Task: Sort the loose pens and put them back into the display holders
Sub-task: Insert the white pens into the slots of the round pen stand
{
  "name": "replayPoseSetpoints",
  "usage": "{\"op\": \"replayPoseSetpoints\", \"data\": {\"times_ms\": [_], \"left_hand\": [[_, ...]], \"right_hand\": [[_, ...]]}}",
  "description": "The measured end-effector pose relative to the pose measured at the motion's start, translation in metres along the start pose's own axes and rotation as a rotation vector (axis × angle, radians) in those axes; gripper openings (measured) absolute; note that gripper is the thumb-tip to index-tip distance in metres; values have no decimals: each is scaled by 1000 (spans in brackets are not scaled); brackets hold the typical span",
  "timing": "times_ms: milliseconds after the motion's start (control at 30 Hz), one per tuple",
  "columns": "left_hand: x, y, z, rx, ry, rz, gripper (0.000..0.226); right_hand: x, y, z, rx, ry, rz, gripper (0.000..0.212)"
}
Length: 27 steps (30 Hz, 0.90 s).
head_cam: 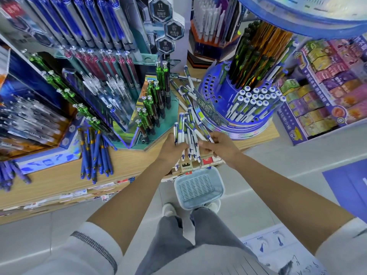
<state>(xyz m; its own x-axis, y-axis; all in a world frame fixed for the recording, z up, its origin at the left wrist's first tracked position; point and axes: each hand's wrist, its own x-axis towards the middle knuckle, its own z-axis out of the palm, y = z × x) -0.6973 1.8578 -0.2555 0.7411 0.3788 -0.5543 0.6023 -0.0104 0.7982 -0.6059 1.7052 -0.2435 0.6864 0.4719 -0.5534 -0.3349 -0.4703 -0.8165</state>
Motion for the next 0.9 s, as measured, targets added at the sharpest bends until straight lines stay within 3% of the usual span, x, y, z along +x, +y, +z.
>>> {"op": "replayPoseSetpoints", "data": {"times_ms": [200, 367, 567, 667, 900], "left_hand": [[-9, 7, 3, -151, 44, -5, 5], [-16, 22, 11, -290, 43, 9, 23], [-25, 37, 16, -253, 14, 63, 12], [-27, 44, 16, -206, 2, 128, 14], [-30, 59, 25, -104, -176, 227, 18]], "right_hand": [[-17, -3, 4, 94, 31, -75, 16], [-35, -7, 7, 56, -15, -124, 18], [-56, -4, 3, 101, 4, -129, 12], [-66, -4, -6, 153, 121, -123, 19], [-88, -13, -39, 142, 501, -210, 14]]}}
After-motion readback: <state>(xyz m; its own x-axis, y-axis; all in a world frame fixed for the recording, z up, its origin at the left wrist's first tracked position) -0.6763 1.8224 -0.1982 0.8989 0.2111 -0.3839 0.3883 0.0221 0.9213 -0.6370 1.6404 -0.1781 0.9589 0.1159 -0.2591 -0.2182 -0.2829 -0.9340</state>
